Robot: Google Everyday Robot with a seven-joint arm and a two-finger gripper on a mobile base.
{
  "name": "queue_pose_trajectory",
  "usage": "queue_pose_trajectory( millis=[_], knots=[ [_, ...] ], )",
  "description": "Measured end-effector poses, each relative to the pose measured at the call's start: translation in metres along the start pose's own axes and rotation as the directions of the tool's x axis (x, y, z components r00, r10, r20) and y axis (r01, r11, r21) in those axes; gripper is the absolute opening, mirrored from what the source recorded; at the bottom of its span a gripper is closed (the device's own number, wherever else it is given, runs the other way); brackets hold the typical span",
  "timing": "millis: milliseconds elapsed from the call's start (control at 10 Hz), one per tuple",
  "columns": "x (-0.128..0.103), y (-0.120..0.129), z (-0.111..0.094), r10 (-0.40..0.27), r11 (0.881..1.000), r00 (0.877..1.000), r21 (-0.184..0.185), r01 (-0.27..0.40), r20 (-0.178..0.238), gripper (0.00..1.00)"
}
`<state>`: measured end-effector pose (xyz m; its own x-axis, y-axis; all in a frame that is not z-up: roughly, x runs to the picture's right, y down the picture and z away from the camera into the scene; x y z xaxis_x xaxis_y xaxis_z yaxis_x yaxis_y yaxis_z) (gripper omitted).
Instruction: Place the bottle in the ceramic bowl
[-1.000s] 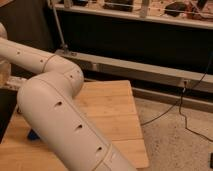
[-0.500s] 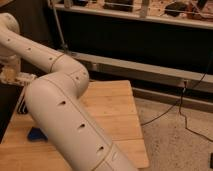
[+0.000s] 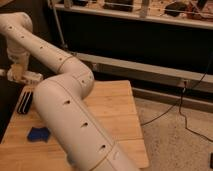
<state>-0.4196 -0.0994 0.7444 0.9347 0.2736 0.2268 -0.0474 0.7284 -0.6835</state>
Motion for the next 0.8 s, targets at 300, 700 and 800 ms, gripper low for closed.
queue_pose_trajectory(
  millis=[300, 700, 800],
  knots=[
    [0.024, -0.010, 0.003, 0.001, 1.000, 1.000, -0.028, -0.001, -0.016, 0.00],
    [0.053, -0.021, 0.010, -0.025, 0.999, 0.996, -0.023, 0.023, -0.091, 0.00],
    [0.059, -0.022, 0.014, -0.038, 0.999, 0.993, -0.020, 0.036, -0.114, 0.00]
  ],
)
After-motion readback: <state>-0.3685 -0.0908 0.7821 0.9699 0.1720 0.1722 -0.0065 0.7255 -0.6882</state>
